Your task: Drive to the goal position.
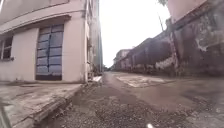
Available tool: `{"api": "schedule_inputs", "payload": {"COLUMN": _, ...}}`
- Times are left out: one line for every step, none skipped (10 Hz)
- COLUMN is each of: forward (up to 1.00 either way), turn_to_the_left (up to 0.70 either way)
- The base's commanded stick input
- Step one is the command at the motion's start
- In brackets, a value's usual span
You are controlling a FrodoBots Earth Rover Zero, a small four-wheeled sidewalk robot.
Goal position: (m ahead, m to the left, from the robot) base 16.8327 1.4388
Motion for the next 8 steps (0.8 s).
{"api": "schedule_inputs", "payload": {"forward": 0.7, "turn_to_the_left": 0.0}}
{"api": "schedule_inputs", "payload": {"forward": 0.7, "turn_to_the_left": 0.0}}
{"api": "schedule_inputs", "payload": {"forward": 0.7, "turn_to_the_left": 0.0}}
{"api": "schedule_inputs", "payload": {"forward": 0.7, "turn_to_the_left": 0.0}}
{"api": "schedule_inputs", "payload": {"forward": 0.7, "turn_to_the_left": 0.0}}
{"api": "schedule_inputs", "payload": {"forward": 0.7, "turn_to_the_left": 0.0}}
{"api": "schedule_inputs", "payload": {"forward": 0.7, "turn_to_the_left": 0.0}}
{"api": "schedule_inputs", "payload": {"forward": 0.7, "turn_to_the_left": 0.0}}
